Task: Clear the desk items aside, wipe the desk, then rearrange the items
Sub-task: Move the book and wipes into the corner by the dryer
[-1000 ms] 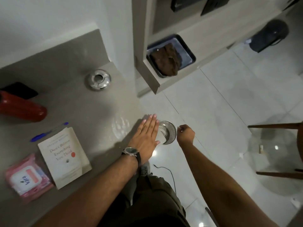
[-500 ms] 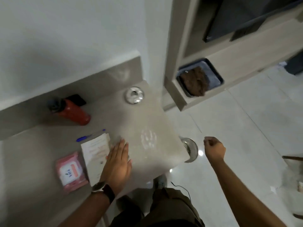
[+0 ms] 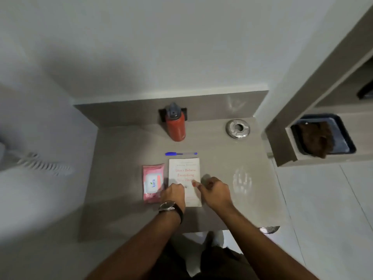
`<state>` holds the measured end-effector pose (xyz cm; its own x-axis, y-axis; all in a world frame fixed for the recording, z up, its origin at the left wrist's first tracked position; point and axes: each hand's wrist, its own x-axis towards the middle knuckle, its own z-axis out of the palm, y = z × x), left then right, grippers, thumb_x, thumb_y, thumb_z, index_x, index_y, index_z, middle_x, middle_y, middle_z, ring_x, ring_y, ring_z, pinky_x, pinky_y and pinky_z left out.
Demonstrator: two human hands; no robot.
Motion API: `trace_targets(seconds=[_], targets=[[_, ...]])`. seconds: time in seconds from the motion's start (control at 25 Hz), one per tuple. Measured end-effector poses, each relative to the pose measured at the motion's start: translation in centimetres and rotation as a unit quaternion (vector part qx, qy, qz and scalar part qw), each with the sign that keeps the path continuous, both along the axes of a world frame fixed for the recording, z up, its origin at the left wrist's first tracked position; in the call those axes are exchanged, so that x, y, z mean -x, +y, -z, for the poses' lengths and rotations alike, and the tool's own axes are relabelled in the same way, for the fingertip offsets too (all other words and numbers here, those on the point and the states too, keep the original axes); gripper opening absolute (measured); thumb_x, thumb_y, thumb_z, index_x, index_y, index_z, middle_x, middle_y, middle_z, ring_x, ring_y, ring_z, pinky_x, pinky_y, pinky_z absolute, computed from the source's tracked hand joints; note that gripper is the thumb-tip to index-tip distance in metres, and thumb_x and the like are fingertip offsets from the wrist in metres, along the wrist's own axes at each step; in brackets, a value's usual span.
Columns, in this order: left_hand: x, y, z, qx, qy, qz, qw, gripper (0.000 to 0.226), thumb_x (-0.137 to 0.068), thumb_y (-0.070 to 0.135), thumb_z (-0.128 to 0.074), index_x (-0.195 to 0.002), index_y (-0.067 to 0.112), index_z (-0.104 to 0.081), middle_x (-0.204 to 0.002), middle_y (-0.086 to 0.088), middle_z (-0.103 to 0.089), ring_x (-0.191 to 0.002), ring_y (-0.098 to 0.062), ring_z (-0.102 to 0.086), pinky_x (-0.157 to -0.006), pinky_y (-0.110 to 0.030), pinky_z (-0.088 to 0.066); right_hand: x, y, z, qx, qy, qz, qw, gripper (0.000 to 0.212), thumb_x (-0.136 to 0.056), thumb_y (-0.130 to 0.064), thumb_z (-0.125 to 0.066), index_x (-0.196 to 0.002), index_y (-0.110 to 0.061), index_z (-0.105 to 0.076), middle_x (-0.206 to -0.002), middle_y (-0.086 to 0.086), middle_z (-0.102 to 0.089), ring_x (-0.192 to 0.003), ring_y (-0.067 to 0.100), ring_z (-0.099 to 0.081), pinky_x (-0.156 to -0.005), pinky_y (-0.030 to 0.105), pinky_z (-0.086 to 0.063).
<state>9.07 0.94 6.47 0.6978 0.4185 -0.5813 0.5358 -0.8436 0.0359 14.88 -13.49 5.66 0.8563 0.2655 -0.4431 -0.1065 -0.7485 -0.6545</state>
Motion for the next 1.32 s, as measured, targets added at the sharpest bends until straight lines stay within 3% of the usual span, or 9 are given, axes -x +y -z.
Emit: trace_targets(seconds=[0.2, 0.32, 0.4, 0.48, 0.68, 0.88, 1.04, 1.16, 1.32], targets=[[0.5, 0.9, 1.8, 0.051, 0.001, -0.011, 0.999, 0.025, -0.101, 0.012, -0.051, -0.121, 0.004, -0.065, -0.125, -0.017, -0.066, -0.114, -0.031, -0.065, -0.086, -0.039, -0.055, 1.4, 3.2, 2.0, 0.064, 0.013, 0.007, 0.998, 0.037, -0.091, -0.041, -0.077, -0.119, -0.020, -0.066, -0.113, -0.002, -0.075, -0.083, 0.013, -0.062, -0.056, 0.010, -0.034], [1.1, 1.0, 2.2, 0.066, 0.011, -0.016, 0.998, 0.030, -0.103, 0.015, -0.049, -0.127, 0.002, -0.060, -0.133, -0.018, -0.061, -0.122, -0.032, -0.059, -0.097, -0.040, -0.050, 1.8, 3.2, 2.7, 0.037, 0.058, 0.035, 0.997, 0.033, -0.096, -0.033, -0.075, -0.123, -0.013, -0.072, -0.125, 0.006, -0.077, -0.103, 0.028, -0.074, -0.073, 0.021, -0.047], [1.2, 1.1, 1.9, 0.072, -0.001, -0.011, 0.997, 0.030, -0.103, 0.015, -0.049, -0.127, 0.000, -0.059, -0.132, -0.019, -0.061, -0.123, -0.032, -0.059, -0.099, -0.040, -0.050, 2.2, 3.0, 2.4, 0.011, 0.063, 0.055, 0.996, 0.031, -0.098, -0.034, -0.073, -0.117, -0.010, -0.069, -0.125, 0.009, -0.076, -0.104, 0.033, -0.075, -0.068, 0.024, -0.052], [1.4, 1.3, 0.9, 0.099, -0.016, -0.018, 0.995, 0.029, -0.103, 0.016, -0.049, -0.124, 0.000, -0.061, -0.129, -0.018, -0.063, -0.121, -0.031, -0.061, -0.098, -0.039, -0.051, 2.9, 2.6, 1.1, -0.019, 0.081, 0.094, 0.992, 0.029, -0.098, -0.038, -0.073, -0.106, -0.012, -0.064, -0.121, 0.008, -0.076, -0.099, 0.030, -0.074, -0.063, 0.026, -0.055], [4.9, 3.0, -3.1, 0.111, -0.160, -0.101, 0.976, 0.035, -0.102, 0.039, -0.045, -0.123, 0.014, -0.058, -0.118, -0.009, -0.067, -0.104, -0.028, -0.068, -0.082, -0.039, -0.058, 5.6, 2.7, -4.3, -0.132, 0.138, 0.146, 0.971, 0.031, -0.096, -0.044, -0.073, -0.098, -0.014, -0.063, -0.103, 0.001, -0.082, -0.094, 0.026, -0.079, -0.082, 0.050, -0.067], [11.9, 11.1, -5.7, 0.006, -0.274, -0.197, 0.941, 0.041, -0.100, 0.058, -0.028, -0.122, 0.028, -0.045, -0.132, -0.011, -0.055, -0.088, -0.033, -0.070, -0.071, -0.042, -0.056, 9.0, 11.8, -6.8, -0.256, 0.211, 0.101, 0.938, 0.029, -0.097, -0.030, -0.076, -0.104, -0.004, -0.064, -0.102, 0.007, -0.083, -0.094, 0.027, -0.082, -0.068, 0.034, -0.066], [16.2, 18.5, -3.2, 0.021, -0.270, -0.338, 0.902, 0.036, -0.101, 0.048, -0.041, -0.108, 0.015, -0.055, -0.107, -0.014, -0.069, -0.092, -0.034, -0.070, -0.075, -0.046, -0.062, 11.6, 22.0, -5.0, -0.234, 0.302, 0.064, 0.922, 0.025, -0.101, -0.024, -0.071, -0.114, -0.004, -0.065, -0.123, 0.010, -0.076, -0.112, 0.031, -0.075, -0.088, 0.044, -0.066], [17.5, 22.3, -1.1, 0.046, -0.276, -0.407, 0.869, 0.030, -0.097, 0.027, -0.059, -0.115, 0.004, -0.052, -0.117, -0.020, -0.066, -0.107, -0.038, -0.066, -0.085, -0.045, -0.060, 13.0, 26.6, -2.6, -0.202, 0.341, 0.035, 0.918, 0.026, -0.105, -0.015, -0.062, -0.130, -0.008, -0.062, -0.135, 0.013, -0.068, -0.125, 0.035, -0.066, -0.104, 0.055, -0.058], [18.4, 23.1, 1.3, 0.073, -0.213, -0.375, 0.899, 0.051, -0.091, 0.016, -0.065, -0.136, 0.001, -0.047, -0.138, -0.022, -0.053, -0.127, -0.039, -0.052, -0.105, -0.046, -0.047, 14.0, 28.3, -0.6, -0.126, 0.272, -0.068, 0.952, 0.044, -0.101, -0.006, -0.066, -0.144, -0.008, -0.056, -0.144, 0.012, -0.065, -0.133, 0.035, -0.063, -0.108, 0.053, -0.056]])
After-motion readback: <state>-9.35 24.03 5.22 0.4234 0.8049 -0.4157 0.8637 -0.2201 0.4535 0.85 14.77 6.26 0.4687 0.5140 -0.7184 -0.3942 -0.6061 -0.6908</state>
